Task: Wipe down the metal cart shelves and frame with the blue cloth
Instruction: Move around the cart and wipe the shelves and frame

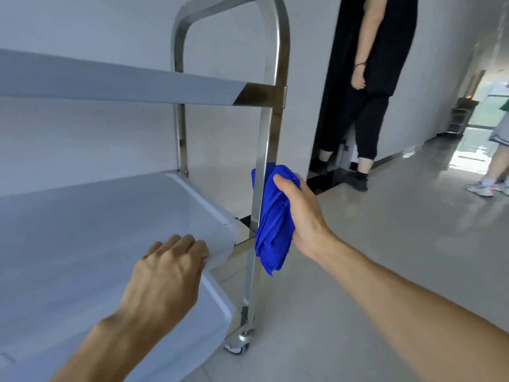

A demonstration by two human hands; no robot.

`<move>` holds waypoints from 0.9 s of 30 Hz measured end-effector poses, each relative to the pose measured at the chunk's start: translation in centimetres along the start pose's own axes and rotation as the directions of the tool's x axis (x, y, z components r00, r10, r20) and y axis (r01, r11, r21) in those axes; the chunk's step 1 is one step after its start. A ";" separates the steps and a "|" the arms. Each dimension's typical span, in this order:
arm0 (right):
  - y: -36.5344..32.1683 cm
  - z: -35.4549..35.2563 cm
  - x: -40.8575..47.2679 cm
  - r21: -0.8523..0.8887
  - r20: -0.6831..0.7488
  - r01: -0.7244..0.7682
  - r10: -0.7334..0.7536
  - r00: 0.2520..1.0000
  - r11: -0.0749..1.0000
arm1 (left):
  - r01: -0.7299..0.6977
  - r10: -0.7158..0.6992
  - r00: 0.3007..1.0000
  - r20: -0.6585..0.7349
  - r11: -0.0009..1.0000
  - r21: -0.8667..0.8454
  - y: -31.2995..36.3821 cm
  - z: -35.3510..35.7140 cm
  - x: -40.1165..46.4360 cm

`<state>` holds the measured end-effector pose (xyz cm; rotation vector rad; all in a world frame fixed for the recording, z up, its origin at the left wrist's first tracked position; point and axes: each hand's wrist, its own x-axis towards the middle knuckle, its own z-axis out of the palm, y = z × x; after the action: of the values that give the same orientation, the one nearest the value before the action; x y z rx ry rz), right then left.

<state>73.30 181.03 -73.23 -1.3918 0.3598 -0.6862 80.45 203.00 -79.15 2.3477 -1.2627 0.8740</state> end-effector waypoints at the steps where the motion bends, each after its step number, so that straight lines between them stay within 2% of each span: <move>1: 0.1 0.0 -0.1 0.022 0.023 -0.002 0.002 1.000 1.000 | 0.020 -0.019 1.000 0.016 1.000 -0.005 0.3 -0.3 -0.3; 4: 0.3 -0.6 -1.1 0.044 0.096 -0.011 0.007 0.995 0.999 | 0.100 -0.099 0.992 0.073 0.995 -0.009 1.6 -1.4 -1.2; 9: -0.1 -1.8 -4.0 -0.109 0.159 0.094 -0.077 0.984 0.990 | 0.228 -0.233 0.961 0.147 0.972 0.054 4.4 -4.0 -2.8; 14: -0.9 -3.2 -8.4 -0.152 0.276 0.130 -0.084 0.957 0.980 | 0.388 -0.396 0.898 0.192 0.918 0.080 7.6 -7.7 -5.8; 18: -1.0 -3.5 -12.7 -0.079 0.311 0.141 -0.110 0.944 0.987 | 0.594 -0.565 0.791 0.234 0.801 -0.075 9.3 -10.8 -8.2; 20: -1.2 -3.6 -15.0 -0.054 0.333 0.149 -0.122 0.935 0.987 | 0.622 -0.583 0.770 0.261 0.776 -0.103 10.4 -12.5 -9.6; 24: -1.8 -3.8 -19.7 -0.013 0.404 0.174 -0.154 0.902 0.985 | 0.599 -0.579 0.799 0.162 0.790 -0.133 13.3 -16.2 -11.0; 27: -2.3 -3.8 -23.3 0.025 0.531 0.134 -0.127 0.838 0.991 | 0.602 -0.612 0.789 0.048 0.757 -0.255 16.0 -19.5 -10.8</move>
<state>52.79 192.72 -75.30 -1.5646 -0.1768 -0.3775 55.55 211.68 -71.40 2.2802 -0.4745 0.4923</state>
